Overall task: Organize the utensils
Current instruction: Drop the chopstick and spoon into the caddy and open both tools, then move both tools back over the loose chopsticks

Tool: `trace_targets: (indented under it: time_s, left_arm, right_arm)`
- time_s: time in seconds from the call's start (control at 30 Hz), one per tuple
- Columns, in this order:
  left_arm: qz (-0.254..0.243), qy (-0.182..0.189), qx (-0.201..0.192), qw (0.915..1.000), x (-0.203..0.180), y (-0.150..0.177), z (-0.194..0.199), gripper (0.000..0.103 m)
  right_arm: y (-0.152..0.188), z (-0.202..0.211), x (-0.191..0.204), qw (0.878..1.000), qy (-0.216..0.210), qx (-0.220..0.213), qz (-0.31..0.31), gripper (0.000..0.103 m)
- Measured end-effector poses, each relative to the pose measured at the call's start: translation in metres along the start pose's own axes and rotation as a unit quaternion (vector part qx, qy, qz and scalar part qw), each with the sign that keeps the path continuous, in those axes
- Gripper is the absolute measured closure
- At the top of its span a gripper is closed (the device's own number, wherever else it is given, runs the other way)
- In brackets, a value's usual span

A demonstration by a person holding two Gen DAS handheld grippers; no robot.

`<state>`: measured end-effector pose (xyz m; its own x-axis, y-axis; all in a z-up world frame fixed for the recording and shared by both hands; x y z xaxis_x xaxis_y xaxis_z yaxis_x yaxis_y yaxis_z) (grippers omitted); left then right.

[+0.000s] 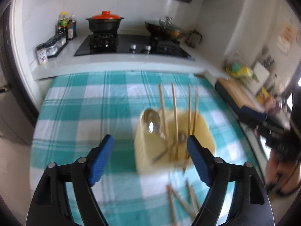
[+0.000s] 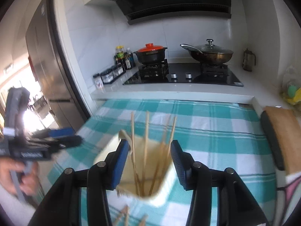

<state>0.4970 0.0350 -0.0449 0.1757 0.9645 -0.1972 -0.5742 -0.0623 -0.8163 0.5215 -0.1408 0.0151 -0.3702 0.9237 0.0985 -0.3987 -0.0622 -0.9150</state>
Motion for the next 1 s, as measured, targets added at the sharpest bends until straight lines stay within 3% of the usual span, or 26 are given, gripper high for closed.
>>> trace_targets:
  time_s: [0.1, 0.23, 0.43, 0.57, 0.67, 1.0]
  left_arm:
    - [-0.023, -0.001, 0.028, 0.9993, 0.003, 0.047, 0.029, 0.010]
    - [-0.030, -0.006, 0.063, 0.9976, 0.003, 0.124, 0.050, 0.010]
    - [-0.020, -0.054, 0.065, 0.9962, 0.005, 0.210, 0.047, 0.010]
    - [-0.022, -0.092, 0.039, 0.9948, 0.007, 0.223, 0.033, 0.010]
    - [-0.021, -0.091, 0.019, 0.9955, 0.007, 0.221, 0.026, 0.010]
    - [-0.022, -0.111, 0.035, 0.9930, 0.020, 0.238, 0.006, 0.010]
  right_arm:
    - [0.032, 0.034, -0.004, 0.999, 0.011, 0.032, 0.031, 0.051]
    - [0.117, 0.077, -0.021, 0.994, 0.041, 0.088, 0.048, 0.047]
    - [0.240, 0.116, -0.045, 0.984, 0.107, 0.132, 0.044, 0.047]
    - [0.266, 0.122, -0.057, 0.981, 0.148, 0.117, 0.035, 0.047]
    - [0.272, 0.121, -0.060, 0.980, 0.163, 0.109, 0.029, 0.047]
    - [0.281, 0.123, -0.063, 0.981, 0.157, 0.112, -0.002, 0.045]
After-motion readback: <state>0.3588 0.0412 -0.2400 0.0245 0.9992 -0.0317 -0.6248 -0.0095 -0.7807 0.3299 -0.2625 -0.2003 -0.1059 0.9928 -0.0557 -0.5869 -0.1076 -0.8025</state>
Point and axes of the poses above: each gripper's, at about its wrist camera, not at the fingertips, and z roughly against the way its jaws point, x to its left, y to its underside, the point moved 8 cm from there along -z, roughly the way its jaws point, and after that the axes turned 14 degrees about -x, right-handed, at the moved point
